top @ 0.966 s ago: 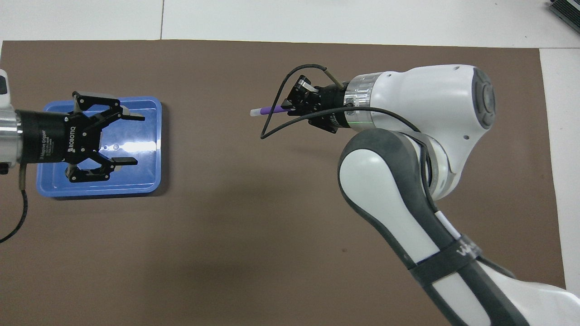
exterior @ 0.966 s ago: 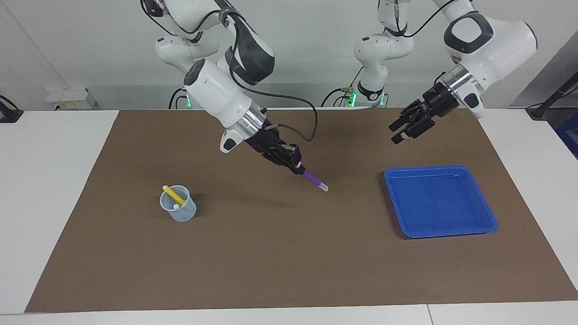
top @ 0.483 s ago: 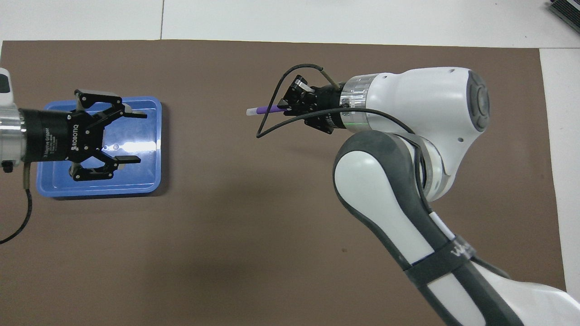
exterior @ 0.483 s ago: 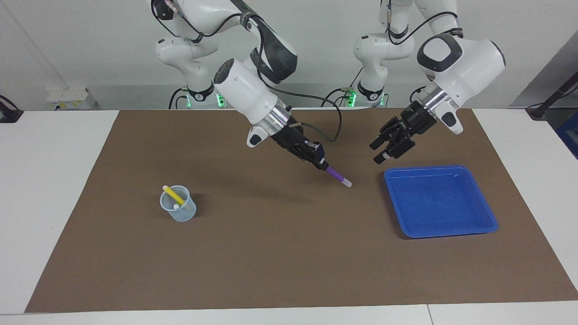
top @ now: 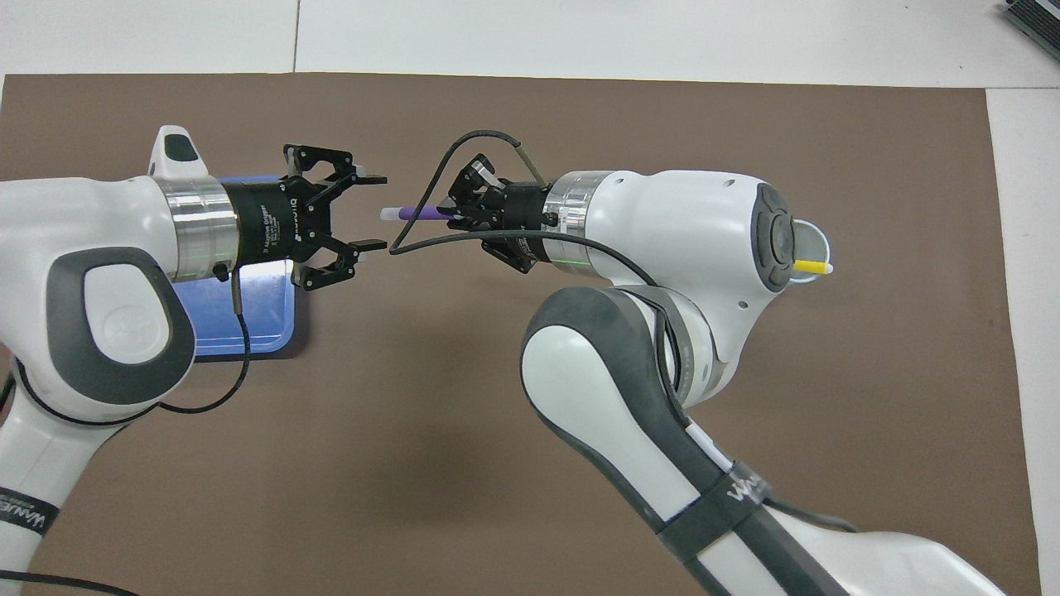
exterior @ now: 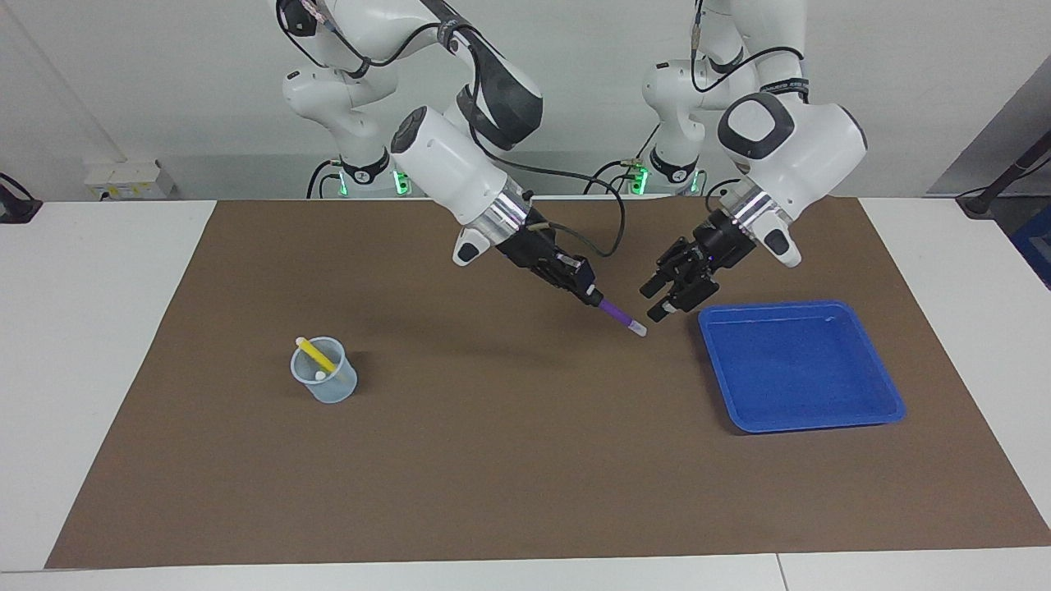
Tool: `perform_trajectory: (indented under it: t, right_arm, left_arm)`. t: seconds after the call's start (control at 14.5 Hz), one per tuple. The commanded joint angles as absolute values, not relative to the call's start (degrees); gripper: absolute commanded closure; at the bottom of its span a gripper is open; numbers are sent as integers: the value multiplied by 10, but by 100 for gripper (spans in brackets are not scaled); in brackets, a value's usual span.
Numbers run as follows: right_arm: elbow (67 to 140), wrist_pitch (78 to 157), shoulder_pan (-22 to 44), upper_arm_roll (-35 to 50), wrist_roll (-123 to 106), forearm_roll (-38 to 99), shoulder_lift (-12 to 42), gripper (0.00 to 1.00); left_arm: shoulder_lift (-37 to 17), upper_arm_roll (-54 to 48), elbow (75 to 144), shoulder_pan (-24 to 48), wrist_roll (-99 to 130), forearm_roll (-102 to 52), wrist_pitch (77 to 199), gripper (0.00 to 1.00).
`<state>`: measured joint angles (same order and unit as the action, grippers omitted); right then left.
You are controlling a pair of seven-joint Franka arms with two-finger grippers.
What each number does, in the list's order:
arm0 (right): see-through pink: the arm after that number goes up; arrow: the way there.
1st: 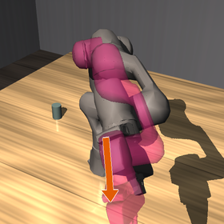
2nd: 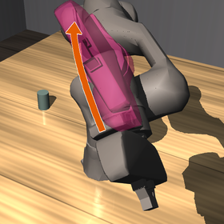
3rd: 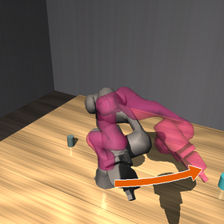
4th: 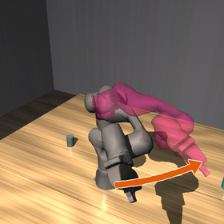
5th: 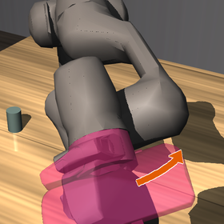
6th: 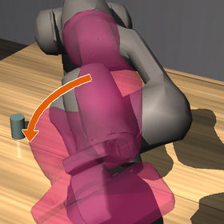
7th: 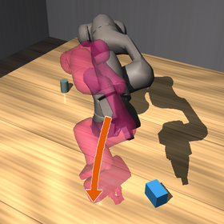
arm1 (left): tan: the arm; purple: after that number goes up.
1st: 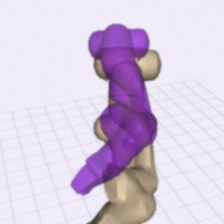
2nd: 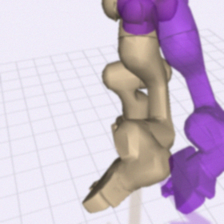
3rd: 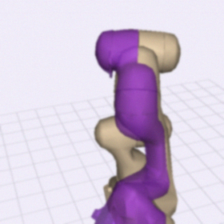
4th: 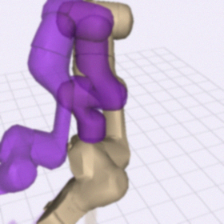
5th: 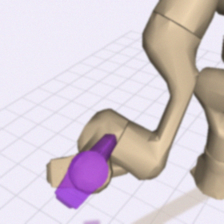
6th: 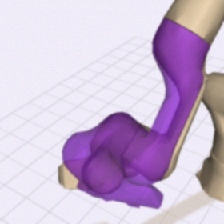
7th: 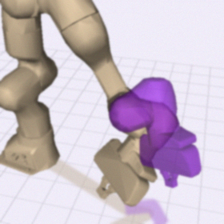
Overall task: Right arm passes pens to left for tray arrangement
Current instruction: 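Grasp the purple pen with the left gripper from the right gripper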
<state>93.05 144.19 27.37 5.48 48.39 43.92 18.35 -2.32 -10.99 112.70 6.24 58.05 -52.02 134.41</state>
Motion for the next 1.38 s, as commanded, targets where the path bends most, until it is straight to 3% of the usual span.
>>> perform_trajectory:
  t: [0.0,0.62,0.69,1.03,1.1,1.31]
  right_arm:
    - [925,1452,276,55,490,452,186,100]
    - [928,1453,275,55,485,451,186,100]
    - [928,1453,275,55,485,451,186,100]
    - [928,1453,274,55,485,451,186,100]
    - [928,1453,275,55,485,451,186,100]
    - [928,1453,274,55,485,451,186,100]
  left_arm:
    - [-17,-103,1143,72,586,-539,1360,27]
    - [-35,-103,1146,101,585,-566,1409,35]
    - [-35,-103,1146,109,585,-566,1419,40]
    - [-36,-102,1146,112,583,-566,1423,95]
    - [-36,-102,1146,112,581,-566,1423,100]
    - [-36,-102,1145,113,578,-564,1419,100]
